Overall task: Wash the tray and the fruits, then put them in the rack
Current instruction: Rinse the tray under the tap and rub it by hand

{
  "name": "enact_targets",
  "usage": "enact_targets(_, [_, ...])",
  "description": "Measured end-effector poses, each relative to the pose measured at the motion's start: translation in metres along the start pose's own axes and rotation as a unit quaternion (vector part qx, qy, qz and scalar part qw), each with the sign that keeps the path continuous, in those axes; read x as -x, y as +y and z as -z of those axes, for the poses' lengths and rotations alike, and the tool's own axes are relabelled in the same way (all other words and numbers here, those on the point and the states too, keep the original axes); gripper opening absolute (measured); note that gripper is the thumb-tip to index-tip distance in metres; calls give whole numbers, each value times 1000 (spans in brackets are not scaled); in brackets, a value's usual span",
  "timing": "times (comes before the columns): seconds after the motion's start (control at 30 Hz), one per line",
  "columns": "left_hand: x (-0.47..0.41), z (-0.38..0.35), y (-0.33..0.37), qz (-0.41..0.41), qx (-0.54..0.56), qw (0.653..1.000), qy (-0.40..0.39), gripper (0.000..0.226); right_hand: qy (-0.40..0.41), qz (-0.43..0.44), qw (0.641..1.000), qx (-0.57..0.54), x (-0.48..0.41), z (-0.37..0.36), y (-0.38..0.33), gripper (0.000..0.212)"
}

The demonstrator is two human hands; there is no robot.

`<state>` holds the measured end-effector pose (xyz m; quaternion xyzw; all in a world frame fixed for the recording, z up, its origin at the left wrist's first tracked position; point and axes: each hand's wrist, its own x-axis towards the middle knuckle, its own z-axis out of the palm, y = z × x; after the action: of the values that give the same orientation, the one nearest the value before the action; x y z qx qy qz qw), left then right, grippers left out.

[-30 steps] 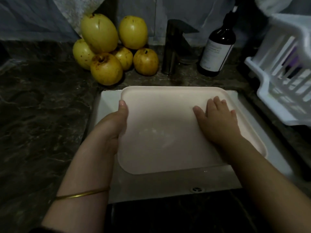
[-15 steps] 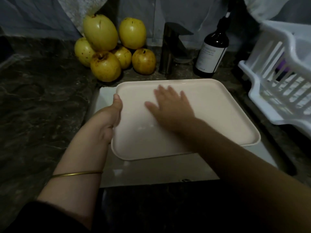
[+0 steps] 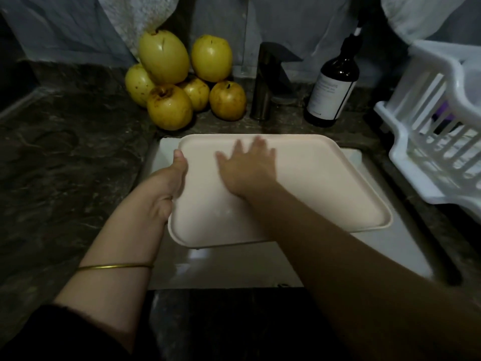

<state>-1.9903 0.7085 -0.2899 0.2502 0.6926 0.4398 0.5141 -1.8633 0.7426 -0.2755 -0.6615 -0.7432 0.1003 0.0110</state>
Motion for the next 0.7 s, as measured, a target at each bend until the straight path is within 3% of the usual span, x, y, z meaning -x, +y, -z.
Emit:
enact_targets(0.13, [4,0,3,21,14,998,-65,50,0,270,962,30,26,-3,-13,56])
enact_targets(0.2, [2,-1,2,24,8,998,-60,49,0,300,953,51,30,2,5,56])
enact_targets(0.3, [-2,-1,-2,-5,-23,1000,6,51,0,182,983,29,22,11,50,59])
enact_targets(0.37, [-5,2,-5,-13,-37,999,-5,57,-2,97,995,10,17,15,81,62])
enact_targets(0.57, [-38,18,-20,-39,-94,995,-3,97,13,-101,995,14,17,21,124,74])
enact_targets(0.63, [-38,16,-21,-36,-82,996,3,91,3,-128,992,8,25,16,117,76])
enact_targets(0.7, [-36,14,-21,-18,-65,998,4,79,-8,-82,996,14,38,10,103,74])
